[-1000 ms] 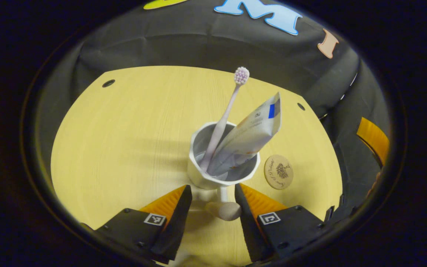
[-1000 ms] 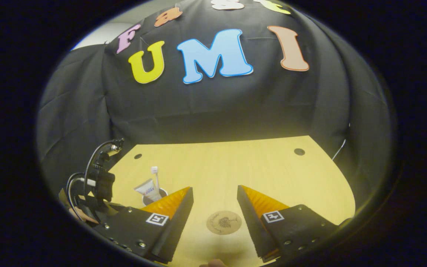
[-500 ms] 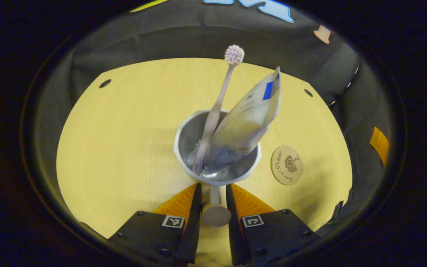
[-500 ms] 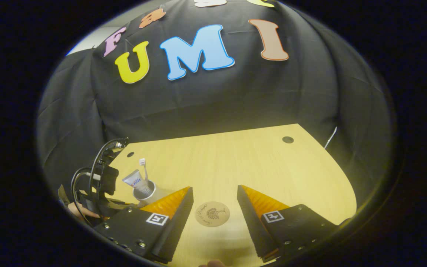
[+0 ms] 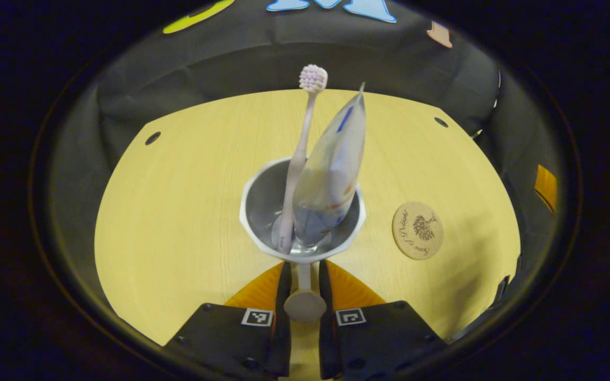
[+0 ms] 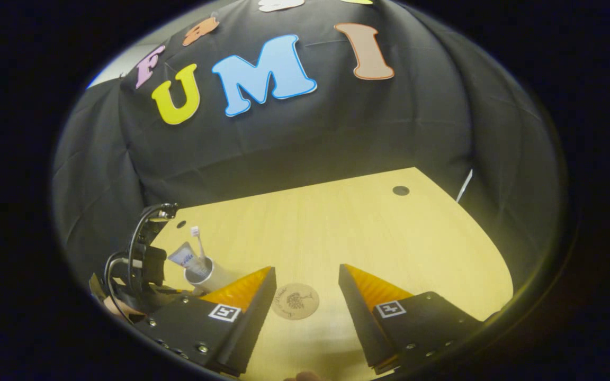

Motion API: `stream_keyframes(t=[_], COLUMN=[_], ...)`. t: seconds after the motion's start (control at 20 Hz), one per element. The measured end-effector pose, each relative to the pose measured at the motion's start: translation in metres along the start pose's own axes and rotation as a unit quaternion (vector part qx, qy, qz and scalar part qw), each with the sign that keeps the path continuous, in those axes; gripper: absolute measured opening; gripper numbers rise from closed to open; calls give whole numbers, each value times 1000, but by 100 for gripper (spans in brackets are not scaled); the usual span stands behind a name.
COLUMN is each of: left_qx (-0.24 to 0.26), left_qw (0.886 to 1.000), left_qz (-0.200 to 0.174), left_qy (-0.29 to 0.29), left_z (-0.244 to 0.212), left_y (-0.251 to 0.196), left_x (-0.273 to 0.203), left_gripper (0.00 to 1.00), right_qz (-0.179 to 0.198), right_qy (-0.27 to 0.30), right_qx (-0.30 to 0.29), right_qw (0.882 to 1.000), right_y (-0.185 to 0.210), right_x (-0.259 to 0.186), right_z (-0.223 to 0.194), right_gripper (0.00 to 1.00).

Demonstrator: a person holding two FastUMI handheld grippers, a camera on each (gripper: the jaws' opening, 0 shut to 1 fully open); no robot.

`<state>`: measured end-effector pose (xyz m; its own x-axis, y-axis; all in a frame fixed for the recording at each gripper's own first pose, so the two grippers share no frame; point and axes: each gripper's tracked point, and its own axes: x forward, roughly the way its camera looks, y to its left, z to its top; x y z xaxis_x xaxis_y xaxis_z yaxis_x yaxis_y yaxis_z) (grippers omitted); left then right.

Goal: Put the toothbrush and toothpaste on the desktop into the cup, then pick up the cup and place it on the coaster on the desktop.

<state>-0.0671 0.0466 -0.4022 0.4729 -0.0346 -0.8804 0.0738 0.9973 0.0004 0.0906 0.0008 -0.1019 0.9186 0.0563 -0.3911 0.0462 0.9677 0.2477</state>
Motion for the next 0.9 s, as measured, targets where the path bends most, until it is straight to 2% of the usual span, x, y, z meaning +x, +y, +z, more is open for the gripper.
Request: stream_keyframes(t=[0.25, 0.6, 0.65, 0.7, 0.8, 0.85, 0.9], left_qx=[3, 18, 21, 24, 31, 34, 36], left_qw=[1000, 997, 996, 996, 995, 995, 995], left_qz=[-24, -72, -77, -82, -90, -92, -95], left_qy=[-14, -30, -31, -29, -27, -25, -23], left_z=[4, 24, 25, 27, 28, 28, 27], left_y=[-27, -94, -103, -114, -131, -139, -146], left_x=[-5, -15, -15, -13, -9, -7, -5], left_gripper=[28, 27, 28, 28, 28, 28, 28], right_qz=[-5, -11, -13, -15, -19, -20, -21], right_qy=[-2, -10, -11, -12, -12, -12, -12], right_qx=[4, 4, 4, 4, 8, 11, 14], right_qw=[1000, 1000, 1000, 1000, 1000, 1000, 1000], right_y=[-7, -21, -26, -31, -39, -43, -47], right_x=[-6, -15, -16, -19, -21, -22, -24], right_z=[1, 7, 6, 7, 8, 7, 8], right_gripper=[77, 77, 74, 77, 77, 74, 77])
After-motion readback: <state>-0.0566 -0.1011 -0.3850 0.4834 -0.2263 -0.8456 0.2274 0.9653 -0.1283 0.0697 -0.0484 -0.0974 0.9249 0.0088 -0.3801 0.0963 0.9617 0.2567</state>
